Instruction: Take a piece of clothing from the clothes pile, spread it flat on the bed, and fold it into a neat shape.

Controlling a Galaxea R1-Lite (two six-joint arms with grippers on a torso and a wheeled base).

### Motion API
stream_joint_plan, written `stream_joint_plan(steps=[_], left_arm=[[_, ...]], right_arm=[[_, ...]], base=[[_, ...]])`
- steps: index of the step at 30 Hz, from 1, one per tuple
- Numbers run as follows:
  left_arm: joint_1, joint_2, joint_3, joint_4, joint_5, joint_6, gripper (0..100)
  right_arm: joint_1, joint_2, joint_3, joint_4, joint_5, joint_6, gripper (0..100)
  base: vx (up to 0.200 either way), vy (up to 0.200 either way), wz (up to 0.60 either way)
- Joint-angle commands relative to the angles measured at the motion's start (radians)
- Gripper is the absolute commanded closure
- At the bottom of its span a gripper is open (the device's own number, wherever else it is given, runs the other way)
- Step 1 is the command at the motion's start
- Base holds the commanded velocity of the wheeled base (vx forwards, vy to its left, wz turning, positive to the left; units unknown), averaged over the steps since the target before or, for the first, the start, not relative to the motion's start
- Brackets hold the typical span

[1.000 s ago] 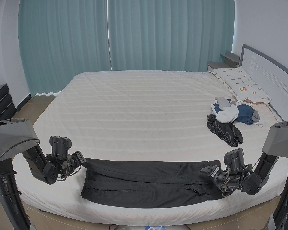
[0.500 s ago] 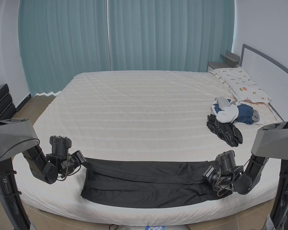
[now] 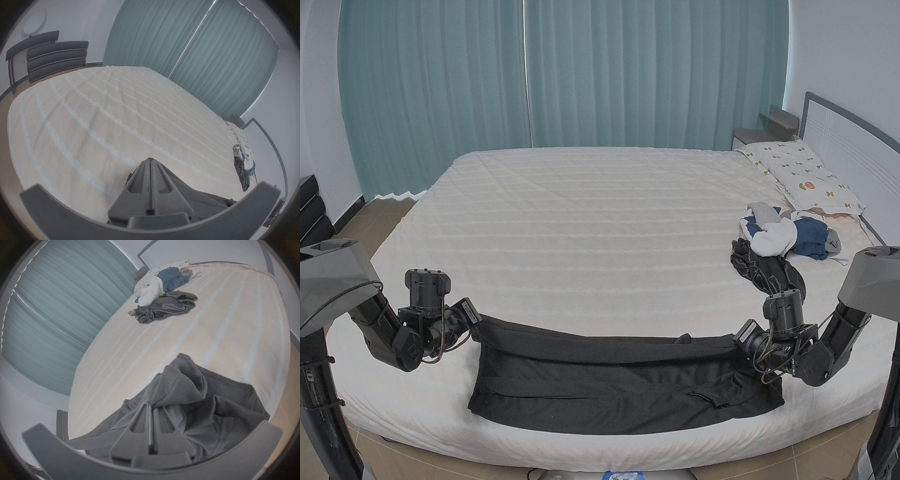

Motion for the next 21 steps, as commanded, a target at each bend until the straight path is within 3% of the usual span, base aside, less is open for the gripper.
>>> stream_joint_plan(steps=[1,7,11,17,21], left_arm=[[0.000,0.003,-0.091,0.069,0.002,0.000,100],[0.011,0.063,-0.266,0.128,0.008,-0.002,100],[0.015,0.112,-0.361,0.128,0.055,-0.012,100],[0.015,0.113,-0.339,0.066,0.061,-0.087,100],[0.020,0.118,-0.244,0.020,0.052,-0.087,100]], right_arm=[[-0.020,-0.016,-0.058,0.000,0.005,-0.018,100],[-0.055,0.052,-0.220,0.003,0.019,-0.044,100],[-0.072,0.102,-0.328,-0.013,0.010,-0.065,100],[-0.078,0.125,-0.334,-0.093,0.008,-0.079,100],[-0.076,0.129,-0.257,-0.116,0.008,-0.128,100]], base=[[0.000,0.000,0.00],[0.000,0.000,0.00],[0.000,0.000,0.00],[0.000,0.000,0.00],[0.000,0.000,0.00]])
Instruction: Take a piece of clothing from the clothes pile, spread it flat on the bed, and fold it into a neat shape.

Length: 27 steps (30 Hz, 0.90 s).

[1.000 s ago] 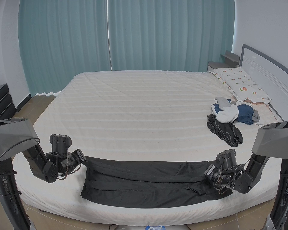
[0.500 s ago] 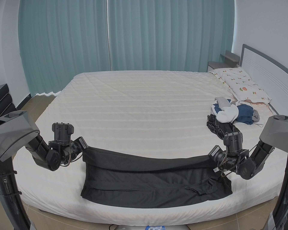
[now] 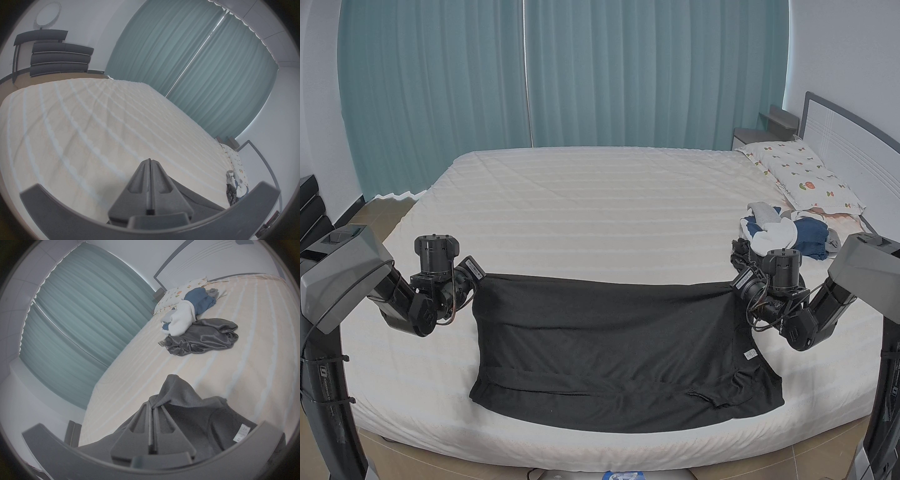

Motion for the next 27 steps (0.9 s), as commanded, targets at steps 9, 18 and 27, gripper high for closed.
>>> stream_joint_plan(steps=[9,18,27], left_arm=[[0.003,0.028,0.275,-0.122,-0.019,0.096,100],[-0.003,0.084,0.361,-0.158,-0.019,0.184,100],[-0.015,0.127,0.382,-0.151,-0.019,0.188,100]], right_arm=[[0.003,0.027,0.255,-0.106,0.013,-0.105,100],[0.018,0.117,0.390,-0.224,0.037,-0.151,100],[0.020,0.189,0.406,-0.272,0.039,-0.172,100]], base=[[0.000,0.000,0.00],[0.000,0.000,0.00],[0.000,0.000,0.00]])
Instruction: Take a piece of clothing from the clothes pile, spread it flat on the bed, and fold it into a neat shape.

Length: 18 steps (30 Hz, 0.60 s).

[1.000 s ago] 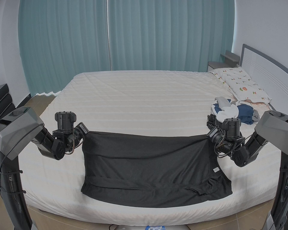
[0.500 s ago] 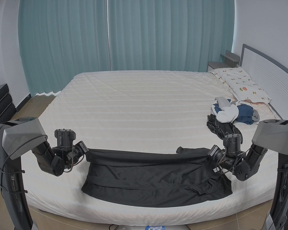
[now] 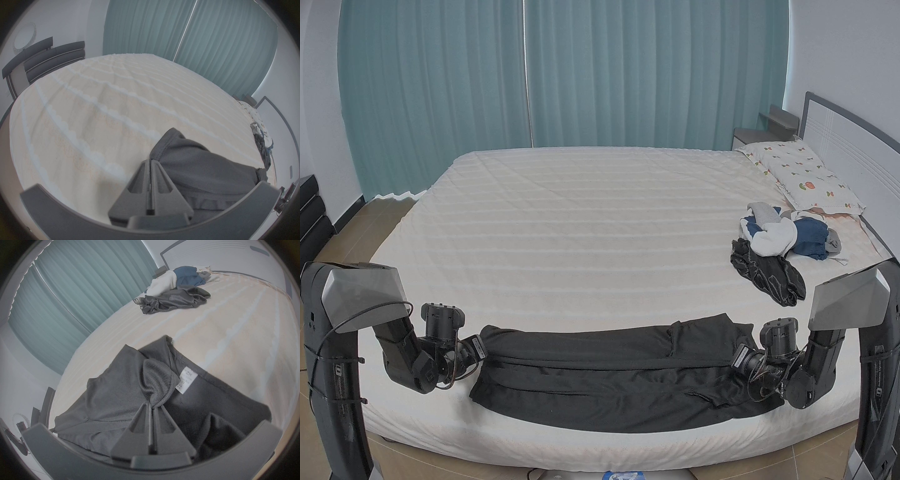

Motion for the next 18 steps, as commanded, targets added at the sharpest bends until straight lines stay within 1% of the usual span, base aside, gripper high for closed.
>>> stream_joint_plan(steps=[1,3,4,10,13,14,16,18], left_arm=[[-0.003,0.028,0.007,0.005,0.000,-0.002,100],[-0.003,0.029,0.007,0.005,0.000,-0.002,100],[-0.005,0.028,0.010,0.005,0.001,-0.002,0],[0.003,0.014,0.039,-0.002,0.001,-0.011,0],[0.032,-0.006,0.046,-0.007,0.000,-0.022,0],[0.047,-0.027,0.054,-0.010,-0.003,-0.038,0],[0.066,-0.072,0.074,-0.011,-0.039,-0.089,0],[0.073,-0.119,0.112,-0.011,-0.111,-0.135,0]], right_arm=[[0.001,0.036,0.005,-0.003,0.000,0.000,0],[0.001,0.035,0.005,-0.003,0.000,0.000,0],[-0.002,0.029,0.005,-0.006,-0.001,0.002,0],[-0.026,-0.033,0.028,-0.032,0.000,0.009,0],[-0.041,-0.079,0.054,-0.035,0.000,0.011,0],[-0.054,-0.100,0.074,-0.036,0.000,0.012,0],[-0.064,-0.137,0.112,-0.041,0.003,0.020,0],[-0.064,-0.163,0.152,-0.049,0.020,0.037,0]], base=[[0.000,0.000,0.00],[0.000,0.000,0.00],[0.000,0.000,0.00],[0.000,0.000,0.00],[0.000,0.000,0.00],[0.000,0.000,0.00],[0.000,0.000,0.00],[0.000,0.000,0.00]])
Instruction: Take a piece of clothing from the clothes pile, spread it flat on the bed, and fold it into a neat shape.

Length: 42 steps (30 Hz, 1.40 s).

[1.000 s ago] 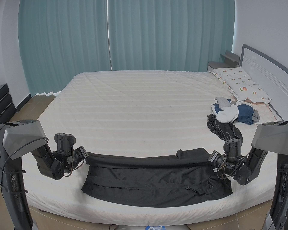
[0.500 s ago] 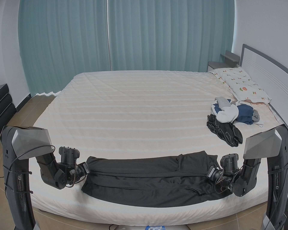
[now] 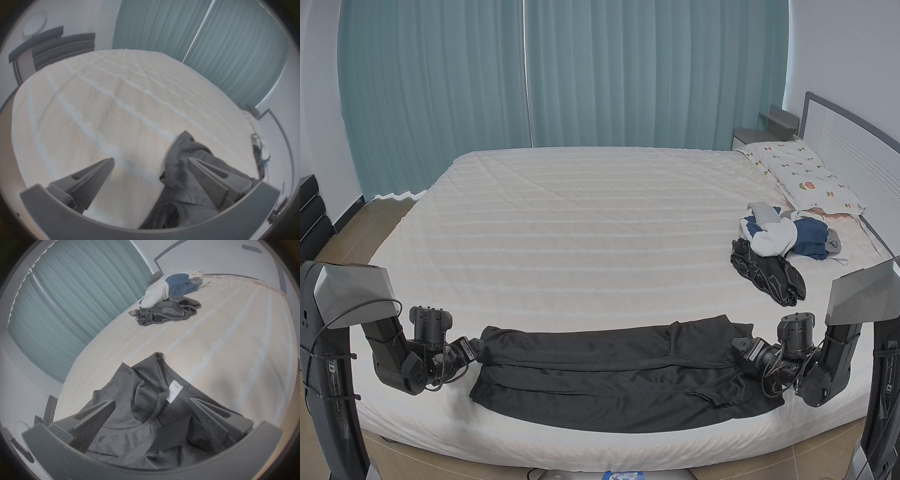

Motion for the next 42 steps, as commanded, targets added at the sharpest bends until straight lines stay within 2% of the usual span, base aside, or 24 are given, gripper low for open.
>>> stream_joint_plan(steps=[1,2,3,4,9,14,16,20,21,26,28,31,33,36,42], left_arm=[[0.032,-0.099,0.058,-0.002,-0.075,-0.060,0],[0.038,-0.142,0.108,-0.005,-0.161,-0.076,0],[0.038,-0.142,0.108,-0.005,-0.161,-0.076,0],[0.042,-0.162,0.154,-0.008,-0.236,-0.071,0],[0.041,-0.158,0.205,-0.023,-0.317,-0.060,0],[0.041,-0.135,0.236,-0.030,-0.354,0.009,0],[0.041,-0.099,0.243,-0.031,-0.356,0.085,0],[0.036,-0.075,0.243,-0.031,-0.354,0.124,0],[0.036,-0.075,0.243,-0.031,-0.354,0.127,100],[0.021,-0.075,0.254,-0.031,-0.348,0.137,100],[0.016,-0.075,0.283,-0.031,-0.342,0.193,100],[0.018,-0.079,0.301,-0.030,-0.336,0.217,100],[0.019,-0.084,0.312,-0.028,-0.303,0.217,100],[0.019,-0.086,0.331,-0.028,-0.216,0.213,100],[0.032,-0.101,0.352,-0.028,-0.201,0.210,100]], right_arm=[[-0.018,-0.089,0.078,-0.010,0.017,0.020,0],[-0.015,-0.105,0.120,-0.025,0.037,0.033,0],[-0.013,-0.106,0.124,-0.028,0.038,0.033,0],[-0.012,-0.106,0.170,-0.067,0.052,0.035,0],[-0.009,-0.076,0.236,-0.148,0.055,0.036,0],[-0.009,-0.054,0.262,-0.202,0.055,0.035,0],[-0.007,-0.049,0.272,-0.209,0.056,0.035,0],[-0.007,-0.054,0.281,-0.211,0.081,0.036,0],[-0.009,-0.054,0.284,-0.212,0.084,0.036,0],[-0.010,-0.053,0.284,-0.214,0.087,0.038,0],[-0.013,-0.053,0.285,-0.214,0.089,0.038,0],[-0.015,-0.053,0.287,-0.214,0.089,0.038,0],[-0.015,-0.053,0.290,-0.215,0.089,0.038,0],[-0.013,-0.053,0.290,-0.217,0.090,0.046,0],[-0.006,-0.054,0.292,-0.217,0.090,0.049,0]], base=[[0.000,0.000,0.00],[0.000,0.000,0.00],[0.000,0.000,0.00],[0.000,0.000,0.00],[0.000,0.000,0.00],[0.000,0.000,0.00],[0.000,0.000,0.00],[0.000,0.000,0.00],[0.000,0.000,0.00],[0.000,0.000,0.00],[0.000,0.000,0.00],[0.000,0.000,0.00],[0.000,0.000,0.00],[0.000,0.000,0.00],[0.000,0.000,0.00]])
